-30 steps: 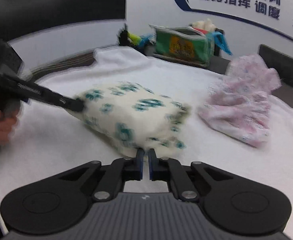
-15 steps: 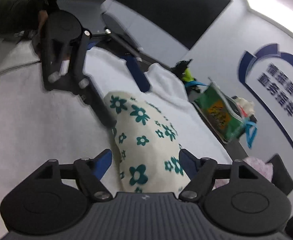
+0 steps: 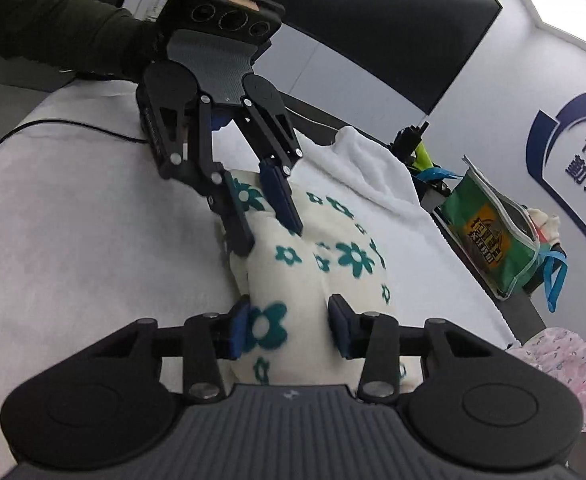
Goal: Fold clothes
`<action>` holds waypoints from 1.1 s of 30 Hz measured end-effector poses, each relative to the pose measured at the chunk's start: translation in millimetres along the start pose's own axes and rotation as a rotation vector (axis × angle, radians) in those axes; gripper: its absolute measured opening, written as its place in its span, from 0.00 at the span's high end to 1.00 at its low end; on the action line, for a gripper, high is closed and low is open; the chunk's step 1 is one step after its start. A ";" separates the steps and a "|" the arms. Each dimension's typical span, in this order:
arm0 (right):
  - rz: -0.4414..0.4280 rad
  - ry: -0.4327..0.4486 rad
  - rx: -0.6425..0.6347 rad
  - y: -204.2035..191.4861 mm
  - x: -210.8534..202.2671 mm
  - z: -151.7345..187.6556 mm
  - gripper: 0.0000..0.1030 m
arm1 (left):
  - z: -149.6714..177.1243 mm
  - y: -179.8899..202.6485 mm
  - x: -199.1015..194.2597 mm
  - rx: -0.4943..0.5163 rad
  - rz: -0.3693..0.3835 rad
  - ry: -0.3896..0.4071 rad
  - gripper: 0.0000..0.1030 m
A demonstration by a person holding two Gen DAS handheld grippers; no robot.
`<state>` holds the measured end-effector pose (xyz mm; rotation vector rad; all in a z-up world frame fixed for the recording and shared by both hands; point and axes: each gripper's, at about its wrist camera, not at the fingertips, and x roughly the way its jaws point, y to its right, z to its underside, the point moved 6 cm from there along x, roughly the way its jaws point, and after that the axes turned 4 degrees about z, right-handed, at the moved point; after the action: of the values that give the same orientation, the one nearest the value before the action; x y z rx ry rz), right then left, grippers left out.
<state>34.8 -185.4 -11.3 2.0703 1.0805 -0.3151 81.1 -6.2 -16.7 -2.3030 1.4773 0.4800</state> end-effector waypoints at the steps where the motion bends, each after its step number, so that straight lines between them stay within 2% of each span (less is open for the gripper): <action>1: 0.011 -0.007 -0.018 -2.2 0.7 0.2 0.61 | 1.3 -2.2 -2.6 -0.003 -0.005 -0.012 0.70; 4: 0.044 -0.026 -0.071 -8.6 2.6 0.5 0.60 | 1.9 -13.4 -11.5 -0.052 -0.034 -0.044 0.71; 6: 0.066 -0.039 -0.106 -12.9 3.8 0.7 0.48 | -5.6 -11.6 -14.2 -0.034 -0.063 -0.068 0.69; 7: 0.077 -0.046 -0.123 -15.0 4.4 0.8 0.42 | -12.4 -6.2 -15.7 0.000 -0.071 -0.071 0.60; 8: 0.088 -0.052 -0.141 -17.2 5.0 0.9 0.38 | -18.3 0.2 -16.6 0.046 -0.072 -0.066 0.42; 10: 0.110 -0.065 -0.176 -21.4 6.2 1.0 0.34 | -24.1 13.0 -7.6 0.157 -0.081 -0.068 0.25; 12: 0.132 -0.078 -0.212 -25.6 7.3 1.0 0.34 | -20.3 18.0 13.0 0.227 -0.082 -0.119 0.26; 13: 0.143 -0.085 -0.229 -27.7 7.9 1.0 0.35 | -15.7 16.8 22.3 0.242 -0.089 -0.158 0.37; 14: 0.154 -0.091 -0.247 -29.8 8.4 1.0 0.41 | -11.8 13.6 26.4 0.250 -0.108 -0.171 0.49; 15: 0.165 -0.098 -0.265 -31.9 8.9 1.0 0.48 | -8.3 10.5 29.6 0.253 -0.123 -0.179 0.49; 16: 0.176 -0.106 -0.286 -31.4 8.6 1.9 0.59 | -7.6 7.5 27.5 0.231 -0.109 -0.163 0.52; 17: 0.188 -0.115 -0.311 -29.6 7.9 3.2 0.65 | -7.7 4.9 25.9 0.204 -0.106 -0.159 0.56; 20: 0.252 -0.152 -0.406 -27.0 4.9 5.5 0.69 | -5.5 4.0 22.9 0.167 -0.100 -0.160 0.65; 22: 0.298 -0.194 -0.504 -27.7 8.2 15.6 0.69 | -1.8 6.2 20.4 0.174 -0.116 -0.151 0.64; 23: 0.305 -0.206 -0.514 -28.4 7.5 20.1 0.69 | -0.6 5.7 17.5 0.158 -0.123 -0.143 0.62; 25: 0.304 -0.219 -0.442 -25.6 -1.6 23.8 0.66 | -3.0 3.4 6.3 0.087 -0.114 -0.140 0.61; 27: 0.327 -0.251 -0.309 -12.9 -17.4 30.5 0.65 | -11.5 -2.2 -20.6 -0.082 -0.055 -0.088 0.55; 28: 0.340 -0.269 -0.238 -5.6 -25.9 34.3 0.61 | -15.9 -8.2 -35.6 -0.190 -0.023 -0.037 0.38; 29: 0.344 -0.254 -0.085 6.5 -37.4 34.7 0.53 | -20.7 -17.6 -50.3 -0.305 -0.026 0.038 0.18; 30: 0.340 -0.221 0.111 21.4 -50.6 33.0 0.48 | -24.8 -27.6 -63.3 -0.420 -0.032 0.105 0.11; 31: 0.300 -0.166 0.343 36.1 -60.2 32.6 0.36 | -24.9 -38.5 -64.1 -0.532 -0.065 0.120 0.07; 32: 0.237 -0.098 0.594 51.2 -68.1 32.1 0.21 | -24.7 -49.4 -64.9 -0.645 -0.098 0.135 0.07; 33: 0.177 -0.051 0.810 64.2 -70.2 34.0 0.18 | -23.7 -59.7 -64.3 -0.757 -0.127 0.144 0.08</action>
<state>46.3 -274.1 35.7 2.8185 0.7899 -0.8119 112.3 56.7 41.1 -3.0340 1.3444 0.9877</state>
